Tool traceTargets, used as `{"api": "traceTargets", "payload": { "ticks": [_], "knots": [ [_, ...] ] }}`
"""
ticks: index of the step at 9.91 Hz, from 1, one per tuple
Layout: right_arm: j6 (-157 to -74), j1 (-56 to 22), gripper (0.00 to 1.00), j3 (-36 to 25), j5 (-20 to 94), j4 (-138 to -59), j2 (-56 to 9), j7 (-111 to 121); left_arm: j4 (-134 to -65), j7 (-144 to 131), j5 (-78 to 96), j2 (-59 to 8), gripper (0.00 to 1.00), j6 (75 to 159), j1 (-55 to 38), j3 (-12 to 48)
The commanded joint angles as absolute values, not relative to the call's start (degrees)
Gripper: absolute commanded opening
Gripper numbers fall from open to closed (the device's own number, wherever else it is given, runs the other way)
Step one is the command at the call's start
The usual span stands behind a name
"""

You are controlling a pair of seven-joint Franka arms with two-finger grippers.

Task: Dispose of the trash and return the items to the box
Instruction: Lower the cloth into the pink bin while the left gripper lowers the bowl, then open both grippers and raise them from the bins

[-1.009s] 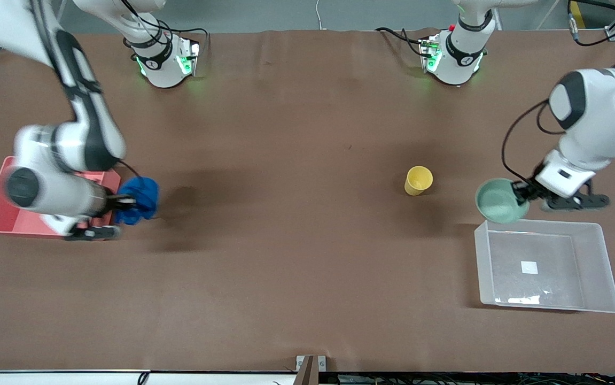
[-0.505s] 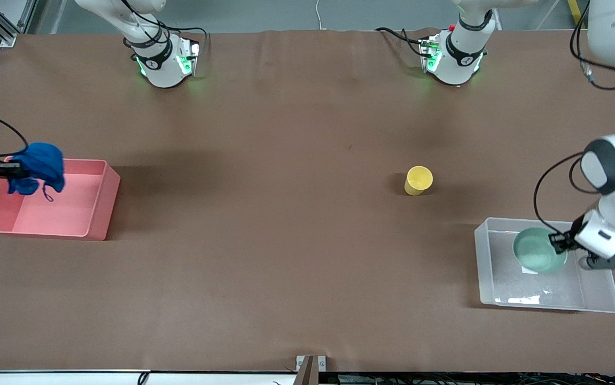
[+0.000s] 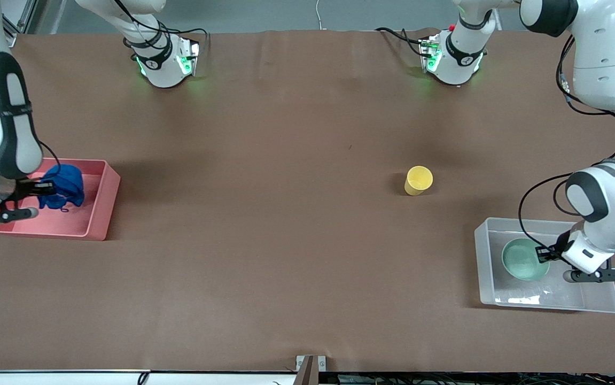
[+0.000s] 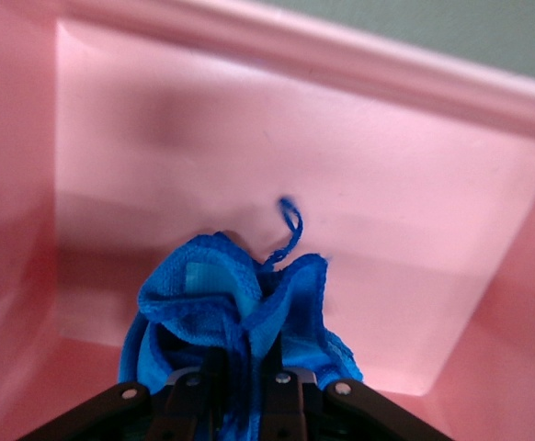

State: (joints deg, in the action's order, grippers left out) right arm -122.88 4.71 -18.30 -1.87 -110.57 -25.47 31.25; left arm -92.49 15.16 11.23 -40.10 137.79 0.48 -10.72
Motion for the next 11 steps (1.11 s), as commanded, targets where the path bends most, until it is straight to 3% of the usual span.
{"api": "traceTargets", "payload": {
  "ticks": [1, 2, 3, 5, 7, 9, 11],
  "knots": [
    [-123.8, 4.7, 1.00, -18.0, 1.0, -110.3, -25.0, 31.6, -95.1, 16.3, 12.5, -41.0, 0.21, 139.7, 0.4, -10.9],
    [-123.5, 4.4, 1.00, -17.9, 1.4, -110.0, -23.9, 30.9, -95.4, 16.4, 12.2, -40.7, 0.50, 139.7, 0.6, -11.0],
    [-122.3, 4.9, 1.00, -17.6, 1.4, -108.7, -21.8, 28.9, -95.4, 17.2, 11.9, -38.8, 1.00, 139.1, 0.7, -11.0],
    [-112.6, 4.9, 1.00, -15.2, 1.4, -105.1, -14.8, 18.3, -95.4, 17.1, 11.6, -32.7, 1.00, 136.6, -0.1, -10.7],
    [-106.2, 5.7, 1.00, -9.1, 1.4, -104.3, -5.8, 7.0, -97.8, 16.0, 11.5, -25.7, 1.00, 128.4, -1.3, -9.8],
    [-98.2, 3.3, 1.00, -6.7, 0.9, -102.1, 0.6, -3.4, -108.0, 13.0, 11.5, -15.6, 1.00, 128.2, -1.3, -5.8],
    [-85.8, 2.9, 1.00, -5.3, 0.5, -90.3, 0.9, -4.8, -119.4, 7.8, 8.4, -7.3, 1.00, 128.4, -1.3, 0.2]
  ]
}}
